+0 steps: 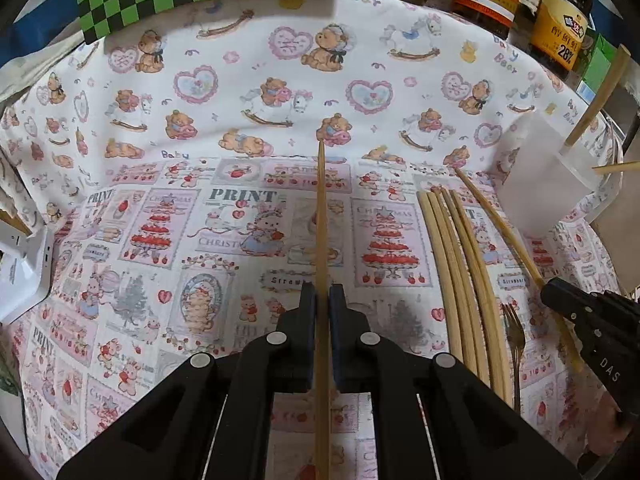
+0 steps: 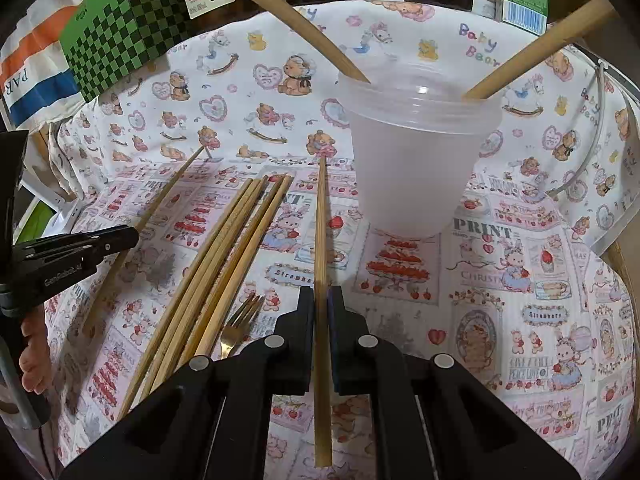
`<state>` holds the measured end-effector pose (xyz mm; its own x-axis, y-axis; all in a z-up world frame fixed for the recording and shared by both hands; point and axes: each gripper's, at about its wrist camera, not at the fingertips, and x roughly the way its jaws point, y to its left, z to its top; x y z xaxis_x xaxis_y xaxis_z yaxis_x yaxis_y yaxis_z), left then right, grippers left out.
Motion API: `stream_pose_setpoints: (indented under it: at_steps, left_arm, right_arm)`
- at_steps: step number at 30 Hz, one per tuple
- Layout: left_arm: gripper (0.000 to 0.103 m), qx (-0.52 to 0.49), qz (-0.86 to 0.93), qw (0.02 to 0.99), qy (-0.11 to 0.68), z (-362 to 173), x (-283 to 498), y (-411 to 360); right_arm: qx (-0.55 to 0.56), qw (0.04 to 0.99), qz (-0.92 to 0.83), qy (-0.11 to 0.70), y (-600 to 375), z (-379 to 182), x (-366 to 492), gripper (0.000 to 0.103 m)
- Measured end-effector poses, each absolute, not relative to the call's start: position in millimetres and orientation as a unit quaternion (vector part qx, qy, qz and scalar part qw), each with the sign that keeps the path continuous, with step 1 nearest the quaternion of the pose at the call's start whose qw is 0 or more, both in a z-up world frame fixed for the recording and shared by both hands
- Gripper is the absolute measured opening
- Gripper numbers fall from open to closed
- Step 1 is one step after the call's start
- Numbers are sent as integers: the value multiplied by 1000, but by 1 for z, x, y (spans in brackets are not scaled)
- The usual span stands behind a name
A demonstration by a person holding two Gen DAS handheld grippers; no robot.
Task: Organize utensils
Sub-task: 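Grasp a chopstick with the left tool while the right tool lifts its chopstick, then carry both held chopsticks upright toward the clear cup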
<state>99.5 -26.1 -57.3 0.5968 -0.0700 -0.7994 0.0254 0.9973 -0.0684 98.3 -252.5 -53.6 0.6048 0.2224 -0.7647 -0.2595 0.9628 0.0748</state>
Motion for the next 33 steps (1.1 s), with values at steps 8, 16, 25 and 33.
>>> stream_pose_setpoints:
  at_steps: [8,16,25,33]
  left_arm:
    - [6,-27,-29,890,454,-63,106,-25]
    - [6,-30,-29,890,453,-60,103,-23]
    - [21,-1,-44,880,473,-58,103,-27]
    - [27,59,-84,854,510,-39,81,-44]
  right_arm:
    - [-32,886,121,447,-252,-52,98,32]
    - [-62,861,120,490,-251,-54,95,32]
    - [-91,861,110,488,-247,-54,92,9]
    - [-49,914,130,382,-256,-15,73,8]
